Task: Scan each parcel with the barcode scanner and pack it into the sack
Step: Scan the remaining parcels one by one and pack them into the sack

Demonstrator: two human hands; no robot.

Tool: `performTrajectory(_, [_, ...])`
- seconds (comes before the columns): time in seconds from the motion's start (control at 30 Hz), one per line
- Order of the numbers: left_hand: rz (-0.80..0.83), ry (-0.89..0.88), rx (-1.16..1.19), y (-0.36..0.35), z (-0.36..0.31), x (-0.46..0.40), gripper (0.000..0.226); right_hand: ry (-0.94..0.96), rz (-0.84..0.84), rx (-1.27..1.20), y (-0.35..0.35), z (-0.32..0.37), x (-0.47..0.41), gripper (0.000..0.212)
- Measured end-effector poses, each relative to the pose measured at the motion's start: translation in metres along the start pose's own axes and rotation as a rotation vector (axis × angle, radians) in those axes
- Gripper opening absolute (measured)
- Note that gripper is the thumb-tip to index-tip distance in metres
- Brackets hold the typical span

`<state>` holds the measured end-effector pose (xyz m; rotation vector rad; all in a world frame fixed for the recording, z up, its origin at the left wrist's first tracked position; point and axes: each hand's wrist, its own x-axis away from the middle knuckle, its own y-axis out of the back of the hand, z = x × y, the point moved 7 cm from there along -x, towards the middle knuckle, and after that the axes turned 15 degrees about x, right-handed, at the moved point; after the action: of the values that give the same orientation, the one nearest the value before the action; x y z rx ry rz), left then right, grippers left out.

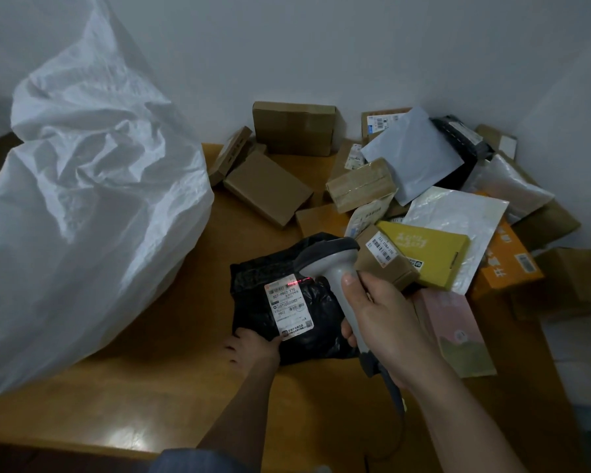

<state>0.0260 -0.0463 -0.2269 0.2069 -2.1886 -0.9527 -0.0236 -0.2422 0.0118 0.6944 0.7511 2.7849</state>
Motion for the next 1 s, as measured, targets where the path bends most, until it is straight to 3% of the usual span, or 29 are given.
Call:
performTrajectory(0.1, [0.025, 0.011, -0.022, -0.003, -0.001, -0.002, 0.077, 0.016, -0.014, 0.016, 0.002, 0.001, 0.001, 0.037])
performTrajectory(0.23, [0.079, -0.009, 0.017, -0.009, -0.005, -0.002, 0.032, 0.018, -0.015, 0.027, 0.003, 0.000, 0.002, 0.034])
performTrajectory(0.4, [0.035, -0.042, 0.403, -0.008, -0.010, 0.002, 0.003, 0.004, -0.010, -0.012, 0.006, -0.003, 0.004, 0.034])
performTrajectory(0.5, [0.065, -0.045, 0.772, -0.006, -0.017, 0.009, 0.028, -0.013, -0.024, -0.041, 0.012, -0.004, 0.007, 0.033])
performTrajectory(0.57, [0.095, -0.033, 0.913, -0.003, -0.020, 0.015, 0.032, -0.010, -0.028, -0.069, 0.017, -0.003, 0.009, 0.032])
performTrajectory(1.0, [0.282, 0.096, 1.383, 0.010, -0.056, 0.042, 0.038, 0.055, -0.056, -0.184, 0.060, 0.008, 0.042, 0.030])
